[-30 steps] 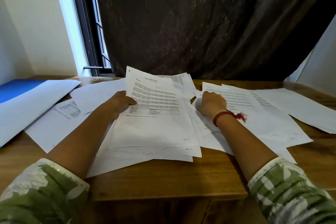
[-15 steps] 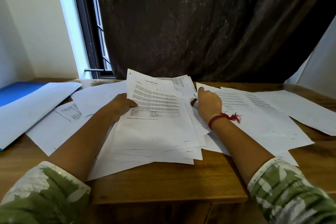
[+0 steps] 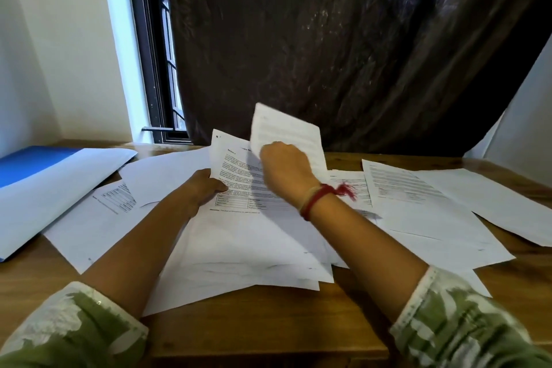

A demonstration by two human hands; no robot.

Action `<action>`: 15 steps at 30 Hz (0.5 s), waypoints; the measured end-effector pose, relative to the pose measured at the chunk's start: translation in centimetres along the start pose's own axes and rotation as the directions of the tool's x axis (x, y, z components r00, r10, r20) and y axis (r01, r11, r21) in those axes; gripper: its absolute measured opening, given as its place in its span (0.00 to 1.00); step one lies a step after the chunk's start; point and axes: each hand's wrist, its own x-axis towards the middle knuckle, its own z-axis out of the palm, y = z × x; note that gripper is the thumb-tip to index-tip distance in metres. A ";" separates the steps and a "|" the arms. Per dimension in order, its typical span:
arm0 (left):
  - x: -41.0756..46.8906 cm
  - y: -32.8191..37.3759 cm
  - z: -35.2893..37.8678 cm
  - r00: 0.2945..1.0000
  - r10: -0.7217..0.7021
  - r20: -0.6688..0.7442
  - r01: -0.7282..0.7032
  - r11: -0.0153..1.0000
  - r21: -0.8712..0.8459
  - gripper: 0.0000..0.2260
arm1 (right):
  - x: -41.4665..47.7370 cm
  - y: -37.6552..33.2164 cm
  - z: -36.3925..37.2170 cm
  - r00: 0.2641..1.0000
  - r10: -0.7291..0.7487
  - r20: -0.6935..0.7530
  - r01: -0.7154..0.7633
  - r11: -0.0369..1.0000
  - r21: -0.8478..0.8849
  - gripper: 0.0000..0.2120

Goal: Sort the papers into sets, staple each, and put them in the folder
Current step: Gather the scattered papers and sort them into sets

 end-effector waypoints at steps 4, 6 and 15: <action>-0.2 0.1 0.3 0.999 0.038 -0.039 -0.035 0.997 0.075 0.11 | 0.9 -4.9 1.7 0.971 -0.115 0.208 0.084 0.984 0.155 0.12; 0.0 0.1 0.3 0.996 0.058 -0.073 -0.050 0.993 0.104 0.11 | 1.2 -6.0 2.8 0.961 -0.141 0.237 0.073 0.958 0.276 0.06; -0.8 0.6 -0.3 0.999 0.035 0.008 -0.036 0.998 0.053 0.11 | 0.5 -1.2 6.4 0.983 0.010 0.182 -0.107 0.841 0.530 0.19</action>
